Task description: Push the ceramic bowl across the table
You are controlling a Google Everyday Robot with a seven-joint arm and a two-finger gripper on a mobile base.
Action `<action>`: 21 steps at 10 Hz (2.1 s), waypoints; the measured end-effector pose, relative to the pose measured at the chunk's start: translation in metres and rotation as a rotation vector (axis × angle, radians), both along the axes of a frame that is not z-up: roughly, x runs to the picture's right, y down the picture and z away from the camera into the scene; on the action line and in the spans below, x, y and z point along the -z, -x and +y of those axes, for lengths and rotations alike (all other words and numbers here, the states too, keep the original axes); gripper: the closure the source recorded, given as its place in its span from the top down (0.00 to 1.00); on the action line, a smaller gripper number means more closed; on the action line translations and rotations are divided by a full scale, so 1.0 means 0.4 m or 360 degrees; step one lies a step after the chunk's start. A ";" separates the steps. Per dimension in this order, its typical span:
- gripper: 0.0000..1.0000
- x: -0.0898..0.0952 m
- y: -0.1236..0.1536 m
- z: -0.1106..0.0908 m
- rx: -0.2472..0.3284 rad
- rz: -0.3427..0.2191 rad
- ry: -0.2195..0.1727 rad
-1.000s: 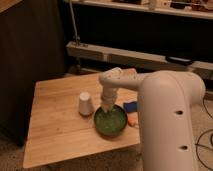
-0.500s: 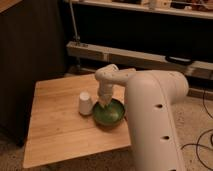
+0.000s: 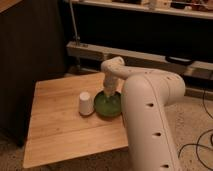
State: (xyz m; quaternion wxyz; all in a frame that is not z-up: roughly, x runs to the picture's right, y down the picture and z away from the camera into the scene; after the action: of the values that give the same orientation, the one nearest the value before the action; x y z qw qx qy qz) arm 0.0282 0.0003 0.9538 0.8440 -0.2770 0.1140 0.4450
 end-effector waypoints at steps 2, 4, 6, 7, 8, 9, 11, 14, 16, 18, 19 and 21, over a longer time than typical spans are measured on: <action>0.38 0.000 0.014 -0.023 0.0017 -0.0011 -0.0005; 0.38 -0.031 0.023 -0.006 0.0031 -0.0026 -0.0001; 0.38 -0.031 0.027 -0.008 0.0001 -0.0073 -0.0015; 0.38 -0.013 0.025 -0.016 -0.0011 -0.0106 -0.0021; 0.38 0.031 0.023 -0.038 -0.0020 -0.0159 -0.0051; 0.38 0.077 0.019 -0.061 -0.0022 -0.0198 -0.0079; 0.38 0.182 0.025 -0.101 -0.0014 -0.0306 -0.0124; 0.47 0.231 0.033 -0.106 0.0002 -0.0356 -0.0133; 0.61 0.231 0.037 -0.106 0.0004 -0.0359 -0.0133; 0.62 0.231 0.038 -0.106 0.0004 -0.0360 -0.0133; 0.62 0.231 0.039 -0.104 0.0005 -0.0362 -0.0133; 0.62 0.234 0.039 -0.085 -0.0057 -0.0392 -0.0144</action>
State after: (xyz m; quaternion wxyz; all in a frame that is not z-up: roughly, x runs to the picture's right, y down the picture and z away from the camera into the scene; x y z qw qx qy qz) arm 0.0125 -0.0338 0.8604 0.8551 -0.2931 -0.0155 0.4273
